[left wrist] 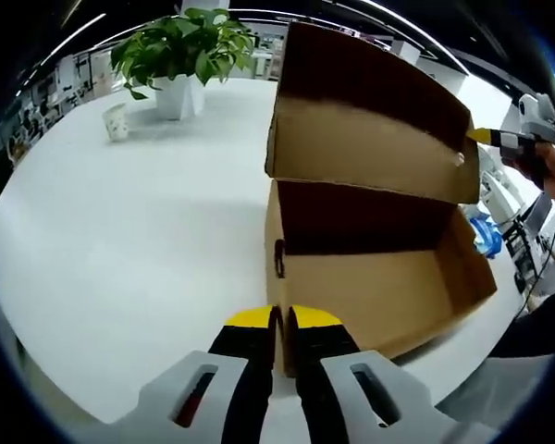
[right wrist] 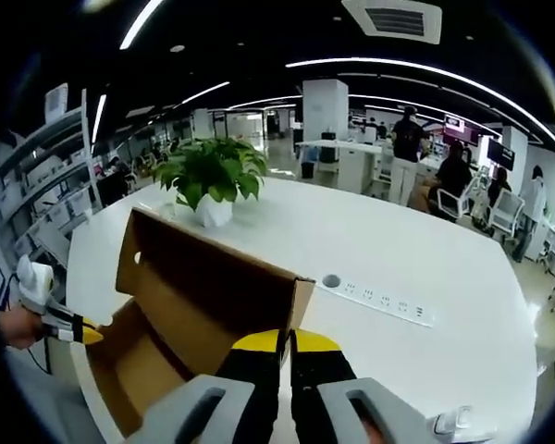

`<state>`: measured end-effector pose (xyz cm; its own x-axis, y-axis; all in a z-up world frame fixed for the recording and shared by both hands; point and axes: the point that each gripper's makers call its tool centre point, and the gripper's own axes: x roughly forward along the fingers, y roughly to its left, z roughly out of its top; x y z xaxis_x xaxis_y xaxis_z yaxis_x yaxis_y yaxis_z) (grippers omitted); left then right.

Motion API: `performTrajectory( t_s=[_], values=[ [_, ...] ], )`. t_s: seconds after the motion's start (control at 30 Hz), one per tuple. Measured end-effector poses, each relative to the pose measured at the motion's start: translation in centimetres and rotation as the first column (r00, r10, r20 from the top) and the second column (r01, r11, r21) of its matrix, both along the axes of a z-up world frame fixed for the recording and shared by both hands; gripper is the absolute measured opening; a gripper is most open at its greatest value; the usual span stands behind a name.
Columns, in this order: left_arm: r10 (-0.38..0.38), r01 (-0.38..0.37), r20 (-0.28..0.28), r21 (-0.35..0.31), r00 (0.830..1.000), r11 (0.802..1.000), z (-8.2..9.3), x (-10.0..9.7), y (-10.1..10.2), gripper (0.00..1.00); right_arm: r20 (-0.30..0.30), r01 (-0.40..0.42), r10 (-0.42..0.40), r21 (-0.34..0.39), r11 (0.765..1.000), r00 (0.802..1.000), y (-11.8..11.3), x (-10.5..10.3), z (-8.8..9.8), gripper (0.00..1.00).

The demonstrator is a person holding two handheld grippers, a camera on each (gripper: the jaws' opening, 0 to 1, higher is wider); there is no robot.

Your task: Operate the shoe box by opening the lid, removing the specified soft item, and placing it in the target area until the item is outside and the box remains undamaged.

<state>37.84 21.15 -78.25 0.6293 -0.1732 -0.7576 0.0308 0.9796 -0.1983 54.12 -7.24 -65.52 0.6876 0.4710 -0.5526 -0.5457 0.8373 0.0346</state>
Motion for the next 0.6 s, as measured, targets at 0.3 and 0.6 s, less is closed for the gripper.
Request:
performTrajectory(
  t_s=[0.3,0.6],
  values=[
    [0.027,-0.027,0.005,0.006,1.000,1.000,0.6,-0.6,-0.6,0.03,0.023,-0.015,0.015,0.002,1.000,1.000,-0.5,-1.0,-0.1,0.00],
    [0.045,-0.045,0.004,0.011,0.999,0.999,0.9,-0.8,-0.8,0.03,0.049,-0.021,0.022,-0.001,1.000,0.999,-0.5,-2.1,0.4,0.00]
  ],
)
